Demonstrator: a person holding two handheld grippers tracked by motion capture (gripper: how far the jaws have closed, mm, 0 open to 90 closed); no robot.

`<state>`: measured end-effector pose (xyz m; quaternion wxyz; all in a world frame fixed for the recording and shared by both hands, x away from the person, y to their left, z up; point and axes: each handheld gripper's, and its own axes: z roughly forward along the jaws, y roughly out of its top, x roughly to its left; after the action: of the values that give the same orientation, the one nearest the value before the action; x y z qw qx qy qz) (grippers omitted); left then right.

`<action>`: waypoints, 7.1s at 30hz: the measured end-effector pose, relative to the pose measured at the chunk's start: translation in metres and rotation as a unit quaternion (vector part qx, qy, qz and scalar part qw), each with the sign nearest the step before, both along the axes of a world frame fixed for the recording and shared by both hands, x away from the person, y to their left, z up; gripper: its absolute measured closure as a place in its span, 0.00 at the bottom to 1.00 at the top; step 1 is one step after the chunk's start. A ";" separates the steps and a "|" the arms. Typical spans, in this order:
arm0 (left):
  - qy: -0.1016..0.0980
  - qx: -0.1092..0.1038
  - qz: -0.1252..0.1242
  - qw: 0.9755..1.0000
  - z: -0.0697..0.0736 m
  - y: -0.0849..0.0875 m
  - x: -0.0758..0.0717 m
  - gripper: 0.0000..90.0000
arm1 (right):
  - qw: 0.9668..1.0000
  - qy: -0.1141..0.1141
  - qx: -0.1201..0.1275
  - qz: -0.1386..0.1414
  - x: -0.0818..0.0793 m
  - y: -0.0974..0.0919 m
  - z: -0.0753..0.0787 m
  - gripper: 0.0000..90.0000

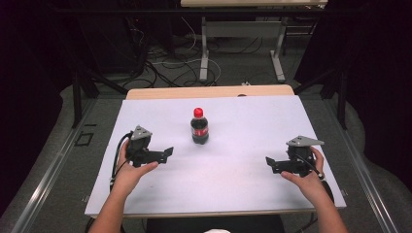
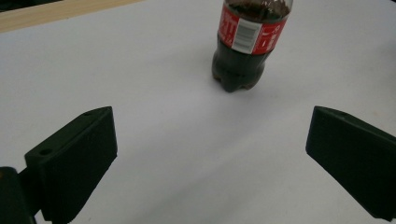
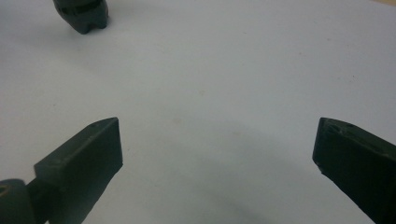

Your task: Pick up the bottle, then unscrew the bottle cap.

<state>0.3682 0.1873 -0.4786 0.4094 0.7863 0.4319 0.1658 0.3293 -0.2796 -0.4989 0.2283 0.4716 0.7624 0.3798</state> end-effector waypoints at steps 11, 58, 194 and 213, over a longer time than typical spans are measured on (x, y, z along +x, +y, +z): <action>-0.012 -0.019 -0.012 1.000 0.001 -0.038 0.033 0.03 | 1.000 0.009 0.004 0.001 0.001 0.000 -0.004 0.01; -0.036 0.003 -0.044 0.998 -0.041 -0.103 0.088 0.31 | 1.000 0.019 -0.003 -0.013 0.006 -0.004 -0.014 0.01; -0.023 0.002 -0.185 0.983 -0.008 -0.125 -0.043 0.33 | 0.905 0.004 0.027 0.425 0.042 0.163 0.091 0.68; -0.024 -0.005 -0.168 0.985 -0.006 -0.118 -0.040 0.33 | 0.941 -0.004 0.031 0.337 0.027 0.169 0.094 0.68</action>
<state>0.3280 0.0689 -0.4842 0.4454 0.8416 0.2847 0.1111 0.3562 -0.1104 -0.4048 0.0751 0.1925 0.8636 0.4600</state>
